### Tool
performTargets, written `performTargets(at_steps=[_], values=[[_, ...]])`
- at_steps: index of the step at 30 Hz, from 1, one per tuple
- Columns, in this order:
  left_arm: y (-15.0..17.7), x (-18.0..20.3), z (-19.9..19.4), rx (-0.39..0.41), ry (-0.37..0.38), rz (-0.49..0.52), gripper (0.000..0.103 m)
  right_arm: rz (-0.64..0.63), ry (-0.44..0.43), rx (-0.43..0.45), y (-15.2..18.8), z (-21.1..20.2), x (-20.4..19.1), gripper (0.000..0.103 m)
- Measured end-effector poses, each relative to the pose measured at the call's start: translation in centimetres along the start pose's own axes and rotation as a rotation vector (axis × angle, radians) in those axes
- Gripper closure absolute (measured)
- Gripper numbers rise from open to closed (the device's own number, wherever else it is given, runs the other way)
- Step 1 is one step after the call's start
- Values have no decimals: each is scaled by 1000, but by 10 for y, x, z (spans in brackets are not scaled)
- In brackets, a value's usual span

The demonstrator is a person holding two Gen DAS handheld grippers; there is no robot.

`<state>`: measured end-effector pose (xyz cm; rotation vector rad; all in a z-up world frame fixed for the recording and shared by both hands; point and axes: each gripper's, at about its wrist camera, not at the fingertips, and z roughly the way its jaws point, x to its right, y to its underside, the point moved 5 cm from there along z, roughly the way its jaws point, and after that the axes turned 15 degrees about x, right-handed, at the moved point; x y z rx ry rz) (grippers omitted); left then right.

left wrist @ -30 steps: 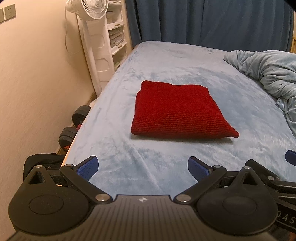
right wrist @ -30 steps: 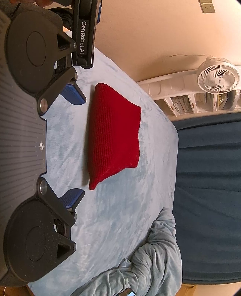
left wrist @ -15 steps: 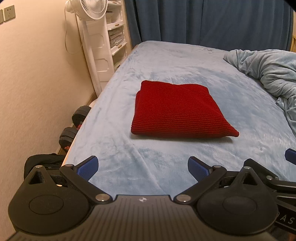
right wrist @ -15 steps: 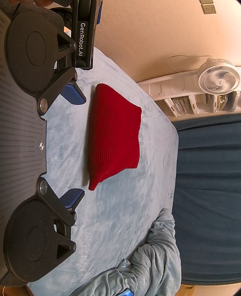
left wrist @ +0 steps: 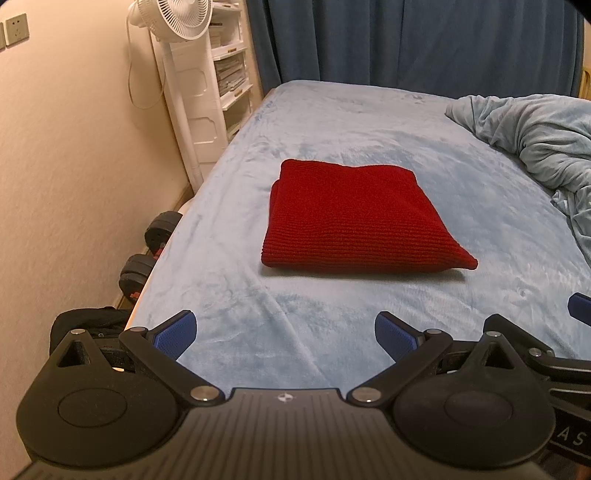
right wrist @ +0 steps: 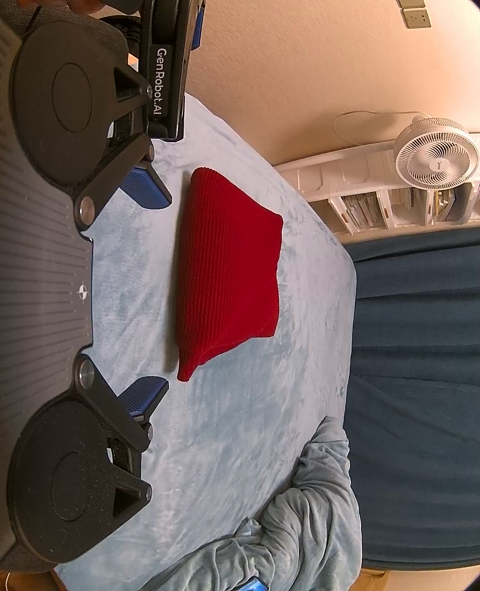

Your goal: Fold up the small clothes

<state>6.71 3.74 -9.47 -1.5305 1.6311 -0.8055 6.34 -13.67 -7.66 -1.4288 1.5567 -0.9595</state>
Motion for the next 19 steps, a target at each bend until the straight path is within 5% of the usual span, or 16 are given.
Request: performTargets(at_steps=[19], values=[[-1,-3,-4,11,-27,39,0,5,0,-8,4,3,0,6]])
